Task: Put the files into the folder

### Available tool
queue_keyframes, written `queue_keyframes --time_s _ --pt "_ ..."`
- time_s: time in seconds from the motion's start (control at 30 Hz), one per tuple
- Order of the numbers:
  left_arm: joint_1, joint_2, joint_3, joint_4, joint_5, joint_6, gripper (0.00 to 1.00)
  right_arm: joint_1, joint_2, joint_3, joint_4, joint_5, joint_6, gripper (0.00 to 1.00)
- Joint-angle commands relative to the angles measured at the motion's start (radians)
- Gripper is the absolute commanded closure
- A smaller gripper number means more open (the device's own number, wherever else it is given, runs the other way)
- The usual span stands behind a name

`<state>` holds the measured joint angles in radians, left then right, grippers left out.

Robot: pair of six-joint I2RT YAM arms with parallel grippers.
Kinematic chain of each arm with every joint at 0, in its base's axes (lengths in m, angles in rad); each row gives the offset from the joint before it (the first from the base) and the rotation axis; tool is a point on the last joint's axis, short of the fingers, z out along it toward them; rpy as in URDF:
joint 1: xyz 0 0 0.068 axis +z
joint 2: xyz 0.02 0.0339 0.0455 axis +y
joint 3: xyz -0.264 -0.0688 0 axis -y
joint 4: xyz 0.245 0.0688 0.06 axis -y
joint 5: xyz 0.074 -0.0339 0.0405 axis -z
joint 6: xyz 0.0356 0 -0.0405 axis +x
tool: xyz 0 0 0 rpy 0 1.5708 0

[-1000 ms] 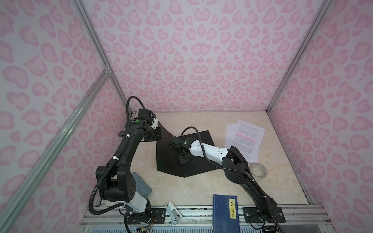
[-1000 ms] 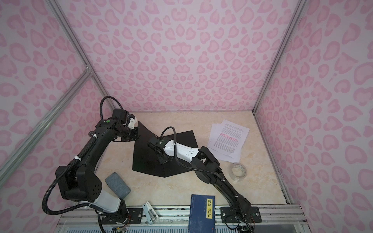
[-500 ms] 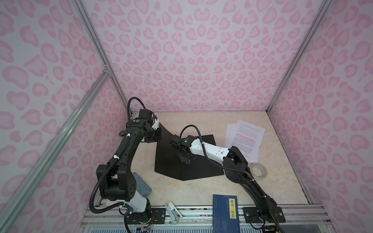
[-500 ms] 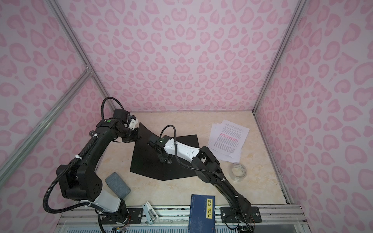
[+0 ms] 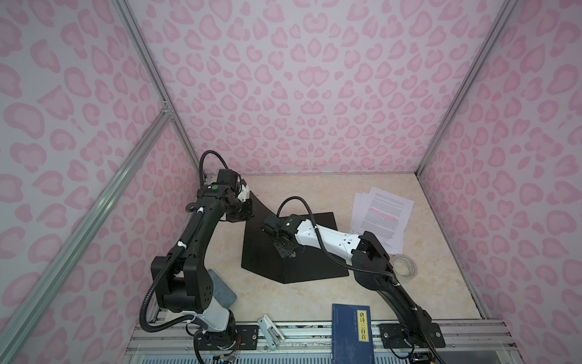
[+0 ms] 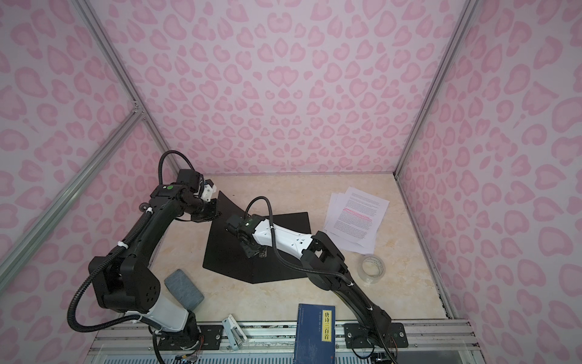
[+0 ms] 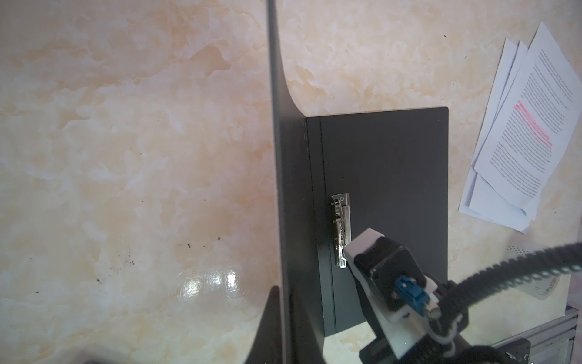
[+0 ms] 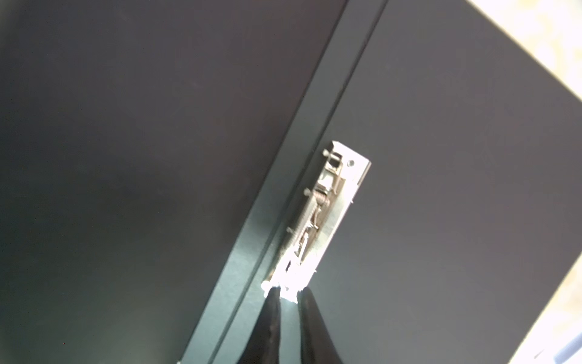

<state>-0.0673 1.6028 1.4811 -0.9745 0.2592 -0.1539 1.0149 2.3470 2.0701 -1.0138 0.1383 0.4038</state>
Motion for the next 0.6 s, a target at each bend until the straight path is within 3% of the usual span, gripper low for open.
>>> queue_keyframes --time_s 0.0,0.57 --pt "0.0 0.007 0.01 -0.052 -0.012 0.018 0.97 0.003 0.014 -0.004 -0.009 -0.01 0.009 0.85" --pt "-0.002 0.016 0.016 -0.056 -0.003 0.016 0.97 0.017 0.052 -0.021 -0.003 -0.023 0.02 0.84"
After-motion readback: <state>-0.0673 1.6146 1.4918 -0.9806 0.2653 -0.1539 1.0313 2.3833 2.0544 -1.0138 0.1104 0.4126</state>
